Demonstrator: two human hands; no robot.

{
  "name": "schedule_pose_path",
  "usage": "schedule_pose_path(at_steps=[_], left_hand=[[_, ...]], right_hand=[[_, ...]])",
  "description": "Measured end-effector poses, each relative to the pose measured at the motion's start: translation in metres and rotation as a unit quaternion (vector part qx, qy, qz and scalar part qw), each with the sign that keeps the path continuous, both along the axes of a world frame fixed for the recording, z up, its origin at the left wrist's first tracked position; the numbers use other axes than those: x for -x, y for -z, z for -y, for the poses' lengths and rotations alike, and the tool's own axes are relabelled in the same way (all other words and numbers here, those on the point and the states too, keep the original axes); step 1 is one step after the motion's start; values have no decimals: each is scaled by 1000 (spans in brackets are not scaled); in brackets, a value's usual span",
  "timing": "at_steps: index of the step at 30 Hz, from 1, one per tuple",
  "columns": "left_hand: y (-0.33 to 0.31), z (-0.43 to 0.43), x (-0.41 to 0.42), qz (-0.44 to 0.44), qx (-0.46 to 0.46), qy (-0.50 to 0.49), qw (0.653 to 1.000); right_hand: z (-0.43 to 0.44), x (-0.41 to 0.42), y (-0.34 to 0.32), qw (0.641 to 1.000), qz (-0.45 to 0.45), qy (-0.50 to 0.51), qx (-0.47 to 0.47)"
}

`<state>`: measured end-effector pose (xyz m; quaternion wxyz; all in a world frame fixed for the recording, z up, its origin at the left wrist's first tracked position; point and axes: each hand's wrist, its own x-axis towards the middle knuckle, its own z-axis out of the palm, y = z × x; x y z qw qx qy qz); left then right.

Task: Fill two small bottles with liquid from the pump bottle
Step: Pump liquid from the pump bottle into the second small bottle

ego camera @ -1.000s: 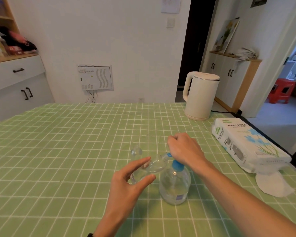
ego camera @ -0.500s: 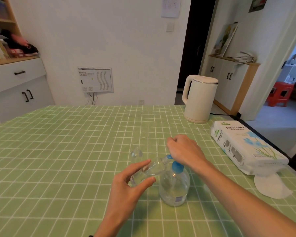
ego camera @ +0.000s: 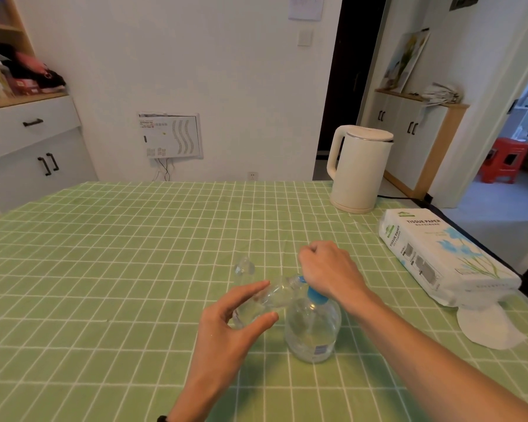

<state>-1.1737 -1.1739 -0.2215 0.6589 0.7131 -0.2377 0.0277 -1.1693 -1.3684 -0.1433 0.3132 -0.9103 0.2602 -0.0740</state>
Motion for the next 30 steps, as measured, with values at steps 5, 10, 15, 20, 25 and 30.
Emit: schedule_pose_path(at_steps=[5, 10, 15, 20, 25, 30], left_hand=[[-2, 0, 3, 1, -5, -7, 1000], [-7, -1, 4, -2, 0, -8, 1000], [-11, 0, 2, 6, 7, -8, 1000], [-6, 1, 0, 7, 10, -3, 1000], [0, 2, 1, 4, 4, -5, 1000], [-1, 4, 3, -3, -2, -8, 1000]], right_hand=[[-1, 2, -2, 1000, -5, -1, 17], [-4, 4, -19, 999, -12, 0, 51], [-6, 6, -25, 998, 0, -9, 70], [-3, 3, -15, 999, 26, 0, 35], [-5, 4, -5, 999, 10, 3, 34], [-5, 4, -5, 999, 7, 1, 33]])
